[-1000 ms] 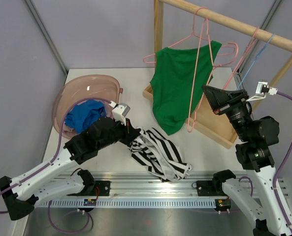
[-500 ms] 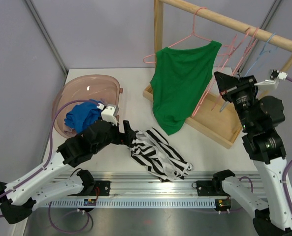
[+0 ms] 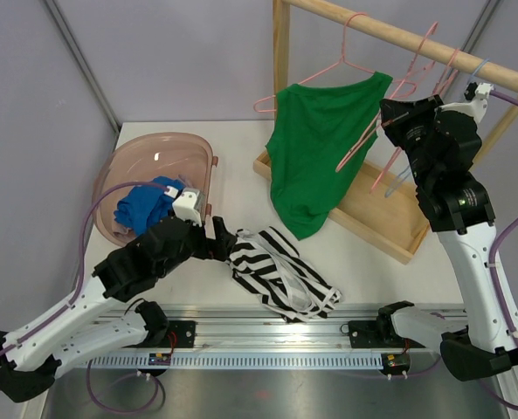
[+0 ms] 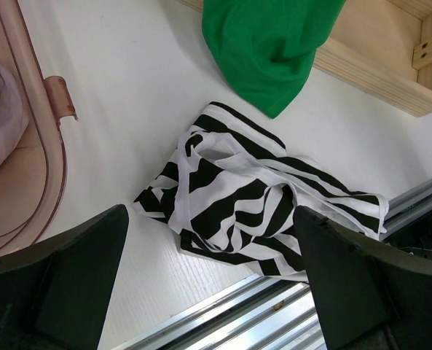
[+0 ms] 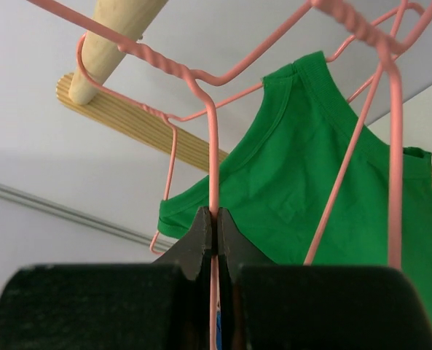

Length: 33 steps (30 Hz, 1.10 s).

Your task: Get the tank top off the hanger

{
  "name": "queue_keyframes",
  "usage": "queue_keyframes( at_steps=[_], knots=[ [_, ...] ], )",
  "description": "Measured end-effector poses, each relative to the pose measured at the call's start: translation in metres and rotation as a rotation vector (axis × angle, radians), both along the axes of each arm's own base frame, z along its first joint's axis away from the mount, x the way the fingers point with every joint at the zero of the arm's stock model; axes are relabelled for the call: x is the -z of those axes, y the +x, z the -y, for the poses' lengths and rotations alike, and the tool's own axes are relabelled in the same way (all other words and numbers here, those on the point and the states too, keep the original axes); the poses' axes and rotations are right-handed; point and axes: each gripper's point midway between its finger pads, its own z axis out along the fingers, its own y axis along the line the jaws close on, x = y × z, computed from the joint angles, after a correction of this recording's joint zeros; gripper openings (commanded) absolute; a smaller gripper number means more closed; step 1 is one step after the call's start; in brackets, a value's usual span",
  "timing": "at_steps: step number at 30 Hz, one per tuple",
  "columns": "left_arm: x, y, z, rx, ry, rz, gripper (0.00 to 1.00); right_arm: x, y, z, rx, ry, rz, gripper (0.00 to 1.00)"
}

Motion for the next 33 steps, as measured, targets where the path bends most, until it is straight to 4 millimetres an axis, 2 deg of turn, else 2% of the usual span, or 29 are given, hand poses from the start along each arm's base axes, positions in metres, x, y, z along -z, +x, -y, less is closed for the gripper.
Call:
queue_keyframes(
  at_steps=[7,10,11,12,13,14,15,16,17,18,25,33],
  knots=[
    [0.002,-0.005,0.000,0.019,-0.013,-0.001,0.99,0.003,0.002,0.013,0.071,-0.002,-0.023,0.00],
    [0.006,-0.006,0.006,0.039,-0.003,-0.016,0.99,0.006,0.001,0.015,0.082,-0.002,-0.032,0.10],
    [0.008,-0.006,0.009,0.049,0.002,-0.021,0.99,0.008,0.001,0.016,0.086,-0.003,-0.036,0.20],
    [0.011,-0.008,0.013,0.062,0.009,-0.026,0.99,0.009,0.000,0.017,0.092,-0.001,-0.039,0.45],
    [0.013,-0.010,0.018,0.079,0.018,-0.033,0.99,0.009,-0.001,0.018,0.096,0.001,-0.041,0.57],
    [0.017,-0.013,0.024,0.100,0.031,-0.040,0.99,0.010,-0.003,0.020,0.100,-0.002,-0.042,0.64],
    [0.021,-0.016,0.030,0.122,0.044,-0.047,0.99,0.009,-0.005,0.021,0.100,-0.008,-0.042,0.78],
    [0.025,-0.020,0.037,0.149,0.061,-0.054,0.99,0.008,-0.008,0.021,0.098,-0.008,-0.038,0.85],
    [0.029,-0.024,0.042,0.171,0.075,-0.058,0.99,0.006,-0.012,0.022,0.097,-0.014,-0.033,0.88],
    [0.033,-0.029,0.049,0.199,0.096,-0.066,0.99,0.004,-0.016,0.023,0.091,-0.021,-0.026,0.99],
    [0.068,-0.046,0.094,0.323,0.206,-0.107,0.99,-0.021,-0.059,0.013,-0.039,-0.086,0.056,0.99],
    [0.125,-0.041,0.124,0.347,0.306,-0.185,0.99,-0.043,-0.149,0.006,-0.217,-0.200,0.217,0.99]
  ],
)
